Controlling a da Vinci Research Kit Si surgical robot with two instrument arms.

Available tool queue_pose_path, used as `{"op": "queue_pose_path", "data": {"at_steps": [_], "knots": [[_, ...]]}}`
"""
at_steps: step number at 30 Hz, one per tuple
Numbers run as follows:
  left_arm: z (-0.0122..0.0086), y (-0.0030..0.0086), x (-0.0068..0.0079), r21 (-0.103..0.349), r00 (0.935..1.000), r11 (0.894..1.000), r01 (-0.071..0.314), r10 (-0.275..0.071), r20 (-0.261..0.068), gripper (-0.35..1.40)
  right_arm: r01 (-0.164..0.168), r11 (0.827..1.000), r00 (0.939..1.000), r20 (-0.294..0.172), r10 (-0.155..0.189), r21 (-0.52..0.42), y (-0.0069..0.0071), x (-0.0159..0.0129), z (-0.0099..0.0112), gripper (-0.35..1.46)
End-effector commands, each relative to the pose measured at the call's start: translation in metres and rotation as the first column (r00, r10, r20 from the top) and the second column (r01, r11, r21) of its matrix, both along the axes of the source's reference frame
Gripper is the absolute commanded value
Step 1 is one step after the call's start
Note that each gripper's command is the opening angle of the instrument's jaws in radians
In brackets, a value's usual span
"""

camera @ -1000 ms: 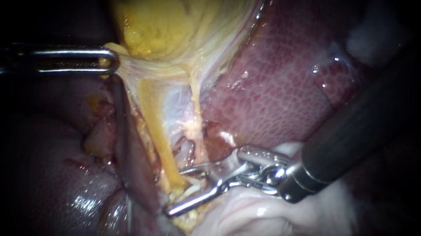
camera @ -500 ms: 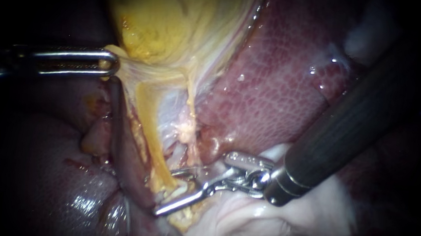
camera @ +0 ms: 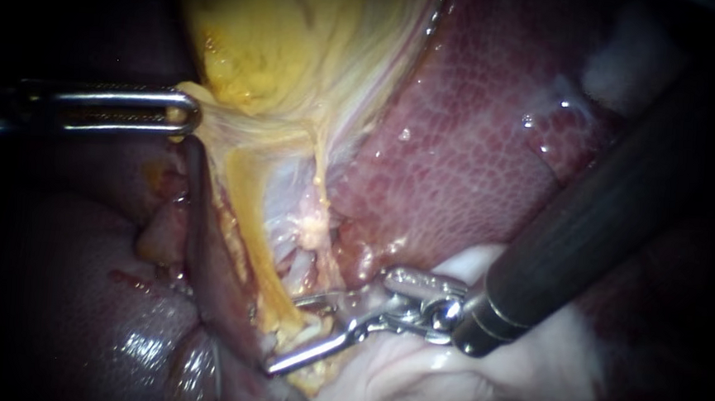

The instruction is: Clipping first clip left tube

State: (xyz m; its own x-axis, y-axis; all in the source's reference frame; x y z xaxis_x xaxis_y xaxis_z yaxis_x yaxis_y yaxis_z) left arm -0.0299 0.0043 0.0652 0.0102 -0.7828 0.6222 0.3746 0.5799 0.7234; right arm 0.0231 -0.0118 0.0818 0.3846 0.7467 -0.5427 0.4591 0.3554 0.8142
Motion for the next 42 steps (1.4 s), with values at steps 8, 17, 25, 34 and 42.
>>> {"op": "queue_pose_path", "data": {"at_steps": [8,17,25,34,42], "knots": [[0.0002,0.0002,-0.0004,-0.004,1.0,1.0,-0.001,0.001,-0.002,-0.35,-0.014,0.999,0.9984,-0.055,0.016,0.041,0.0004,0.0016,-0.0026,0.56],[0.0005,0.0004,-0.0008,-0.004,1.0,1.0,0.0,0.0,-0.002,-0.35,-0.021,0.998,0.9979,-0.06,0.024,0.054,0.0006,0.0023,-0.0026,0.56],[0.0005,0.0005,-0.0012,-0.004,1.0,1.0,0.003,-0.003,-0.004,-0.35,-0.058,0.997,0.9974,-0.039,0.06,0.051,0.001,0.0036,-0.002,0.57],[0.0003,0.0004,-0.0013,-0.004,1.0,1.0,0.004,-0.004,-0.004,-0.35,-0.072,0.997,0.9973,0.007,0.072,-0.022,0.0015,0.0033,-0.0005,0.58],[0.0003,0.0004,-0.0012,-0.004,1.0,1.0,0.003,-0.003,-0.004,-0.35,-0.052,0.996,0.9974,0.045,0.055,-0.073,0.0012,0.0022,0.0012,0.56]]}}
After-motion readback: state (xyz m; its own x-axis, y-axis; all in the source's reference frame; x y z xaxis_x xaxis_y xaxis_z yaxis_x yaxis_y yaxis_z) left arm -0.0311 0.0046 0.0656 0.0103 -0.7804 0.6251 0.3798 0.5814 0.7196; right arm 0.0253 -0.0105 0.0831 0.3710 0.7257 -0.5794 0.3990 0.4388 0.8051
